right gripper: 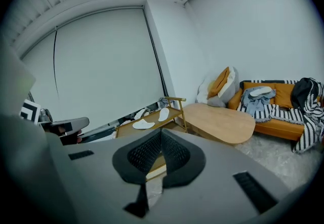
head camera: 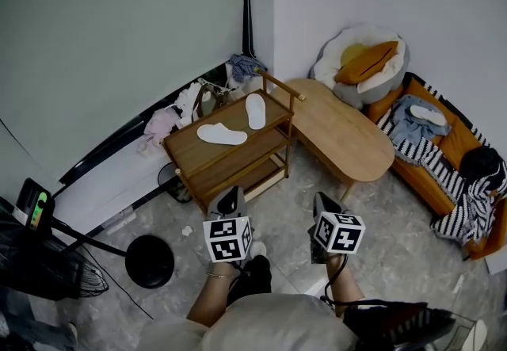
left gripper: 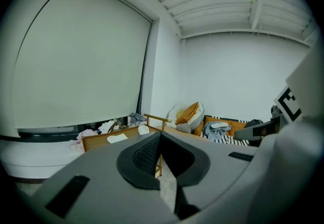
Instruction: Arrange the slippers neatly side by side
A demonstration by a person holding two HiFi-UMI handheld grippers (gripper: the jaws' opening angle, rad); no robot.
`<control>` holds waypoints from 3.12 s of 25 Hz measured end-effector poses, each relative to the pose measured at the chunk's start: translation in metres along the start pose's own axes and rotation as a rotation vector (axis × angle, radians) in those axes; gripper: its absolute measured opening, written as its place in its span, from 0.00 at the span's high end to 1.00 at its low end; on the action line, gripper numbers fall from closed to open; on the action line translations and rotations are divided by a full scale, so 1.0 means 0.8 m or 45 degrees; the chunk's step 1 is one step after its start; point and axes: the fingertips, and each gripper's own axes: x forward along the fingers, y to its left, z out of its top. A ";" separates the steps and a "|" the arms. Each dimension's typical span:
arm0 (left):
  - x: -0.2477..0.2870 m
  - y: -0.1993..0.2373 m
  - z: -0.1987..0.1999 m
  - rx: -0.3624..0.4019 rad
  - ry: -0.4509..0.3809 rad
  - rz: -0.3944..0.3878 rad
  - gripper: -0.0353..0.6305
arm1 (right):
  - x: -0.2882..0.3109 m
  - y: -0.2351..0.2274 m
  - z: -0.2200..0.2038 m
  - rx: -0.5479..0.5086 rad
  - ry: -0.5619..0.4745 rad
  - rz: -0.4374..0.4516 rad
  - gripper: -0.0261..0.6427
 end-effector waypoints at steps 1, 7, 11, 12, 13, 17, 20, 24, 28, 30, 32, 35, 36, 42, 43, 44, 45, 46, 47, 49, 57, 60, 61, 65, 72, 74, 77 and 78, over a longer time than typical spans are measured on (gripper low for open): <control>0.008 0.001 -0.002 0.002 0.005 -0.003 0.92 | 0.006 -0.005 0.001 0.008 0.001 -0.005 0.91; 0.077 0.019 0.018 0.007 -0.026 0.002 0.92 | 0.065 -0.023 0.026 -0.004 0.015 -0.005 0.91; 0.128 0.035 0.050 0.004 -0.058 0.005 0.92 | 0.110 -0.021 0.054 -0.031 0.016 0.018 0.91; 0.139 0.037 0.055 0.011 -0.060 0.000 0.92 | 0.120 -0.021 0.062 -0.041 0.016 0.020 0.91; 0.151 0.039 0.060 0.018 -0.061 -0.003 0.92 | 0.130 -0.022 0.069 -0.049 0.018 0.020 0.91; 0.189 0.052 0.070 0.009 -0.049 -0.002 0.92 | 0.163 -0.029 0.086 -0.057 0.034 0.008 0.91; 0.213 0.060 0.072 0.004 -0.038 -0.003 0.92 | 0.187 -0.033 0.096 -0.066 0.050 0.002 0.91; 0.241 0.073 0.074 -0.017 -0.026 0.010 0.92 | 0.218 -0.029 0.110 -0.092 0.068 0.016 0.91; 0.267 0.091 0.077 -0.037 -0.015 0.027 0.92 | 0.249 -0.025 0.124 -0.115 0.081 0.025 0.91; 0.280 0.101 0.081 -0.046 -0.016 0.037 0.92 | 0.265 -0.023 0.135 -0.123 0.082 0.033 0.91; 0.293 0.112 0.085 -0.056 -0.020 0.049 0.92 | 0.282 -0.019 0.146 -0.132 0.076 0.044 0.91; 0.312 0.126 0.092 -0.069 -0.029 0.064 0.92 | 0.305 -0.015 0.160 -0.144 0.072 0.055 0.91; 0.318 0.130 0.094 -0.074 -0.032 0.069 0.92 | 0.312 -0.013 0.164 -0.147 0.073 0.059 0.91; 0.353 0.152 0.092 -0.094 -0.016 0.084 0.92 | 0.353 -0.004 0.176 -0.150 0.087 0.076 0.91; 0.358 0.155 0.092 -0.096 -0.011 0.085 0.92 | 0.359 -0.003 0.177 -0.150 0.092 0.076 0.91; 0.361 0.158 0.091 -0.098 -0.006 0.086 0.92 | 0.365 -0.001 0.177 -0.151 0.099 0.078 0.91; 0.364 0.162 0.089 -0.101 0.000 0.089 0.92 | 0.370 0.000 0.176 -0.152 0.105 0.082 0.91; 0.366 0.164 0.086 -0.103 0.007 0.092 0.92 | 0.374 0.002 0.175 -0.152 0.110 0.085 0.91; 0.368 0.165 0.082 -0.104 0.016 0.095 0.92 | 0.378 0.003 0.172 -0.151 0.117 0.089 0.91; 0.368 0.166 0.076 -0.103 0.035 0.101 0.92 | 0.383 0.005 0.166 -0.148 0.138 0.100 0.91; 0.347 0.197 0.047 -0.141 0.095 0.250 0.92 | 0.420 0.027 0.149 -0.189 0.239 0.205 0.91; 0.340 0.222 0.042 -0.191 0.100 0.358 0.92 | 0.450 0.042 0.162 -0.221 0.242 0.273 0.91; 0.339 0.230 0.042 -0.212 0.098 0.394 0.92 | 0.462 0.048 0.167 -0.234 0.245 0.301 0.91; 0.339 0.254 0.046 -0.270 0.085 0.538 0.92 | 0.506 0.068 0.187 -0.298 0.270 0.412 0.91; 0.369 0.271 0.061 -0.317 0.080 0.734 0.92 | 0.584 0.097 0.216 -0.390 0.332 0.605 0.91; 0.382 0.272 0.063 -0.332 0.086 0.785 0.92 | 0.607 0.101 0.220 -0.415 0.359 0.653 0.91; 0.395 0.268 0.063 -0.357 0.092 0.856 0.92 | 0.634 0.103 0.225 -0.448 0.398 0.718 0.91; 0.397 0.267 0.063 -0.366 0.091 0.880 0.92 | 0.641 0.106 0.225 -0.460 0.410 0.739 0.91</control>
